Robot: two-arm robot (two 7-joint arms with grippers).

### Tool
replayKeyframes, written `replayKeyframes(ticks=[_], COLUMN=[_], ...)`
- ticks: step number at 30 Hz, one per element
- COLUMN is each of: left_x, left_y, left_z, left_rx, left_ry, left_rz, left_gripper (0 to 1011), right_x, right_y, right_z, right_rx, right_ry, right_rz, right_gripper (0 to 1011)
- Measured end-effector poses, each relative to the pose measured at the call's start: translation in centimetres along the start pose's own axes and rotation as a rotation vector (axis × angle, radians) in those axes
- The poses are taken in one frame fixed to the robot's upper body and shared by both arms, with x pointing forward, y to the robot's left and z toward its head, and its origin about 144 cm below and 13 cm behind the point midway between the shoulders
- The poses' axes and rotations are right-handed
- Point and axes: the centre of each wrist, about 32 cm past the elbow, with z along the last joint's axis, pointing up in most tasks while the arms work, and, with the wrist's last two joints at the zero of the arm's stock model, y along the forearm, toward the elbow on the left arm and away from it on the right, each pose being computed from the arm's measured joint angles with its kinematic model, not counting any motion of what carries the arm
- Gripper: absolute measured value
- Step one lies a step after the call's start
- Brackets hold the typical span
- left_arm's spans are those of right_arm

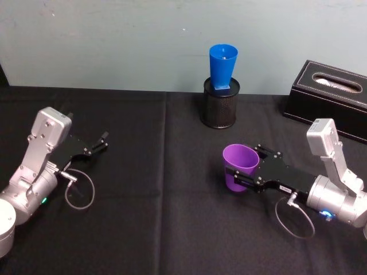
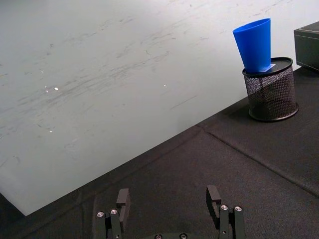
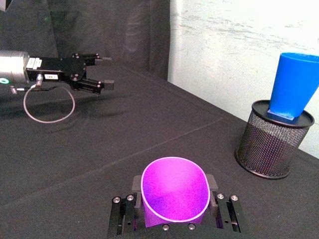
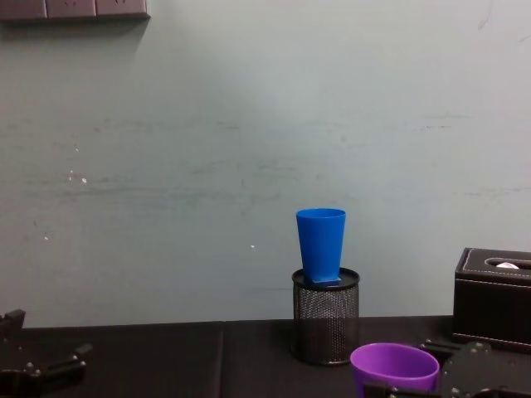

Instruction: Pick up one cup with a gripper and tap it against the other cup.

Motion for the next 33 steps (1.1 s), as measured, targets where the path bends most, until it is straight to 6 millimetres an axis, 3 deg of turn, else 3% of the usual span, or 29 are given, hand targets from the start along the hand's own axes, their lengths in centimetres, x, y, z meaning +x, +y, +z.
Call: replayKeyframes(ticks=[20,33], left_x=[0.0,0.0], left_y=[0.0,0.0], left_z=[0.0,0.0], left_rx=[0.0,0.0], left_ry=[0.0,0.0], left_rz=[0.0,0.0], left_gripper=[1005,1005], right_x=[-0.14,-0.15], right_y=[0.02,0.03], right_z=[-0.78,-0.72], right_rx=[-0.003,-0.002], right_ry=[0.008,0.006], right_rz=[0.0,0.0], right_gripper=[737,1003])
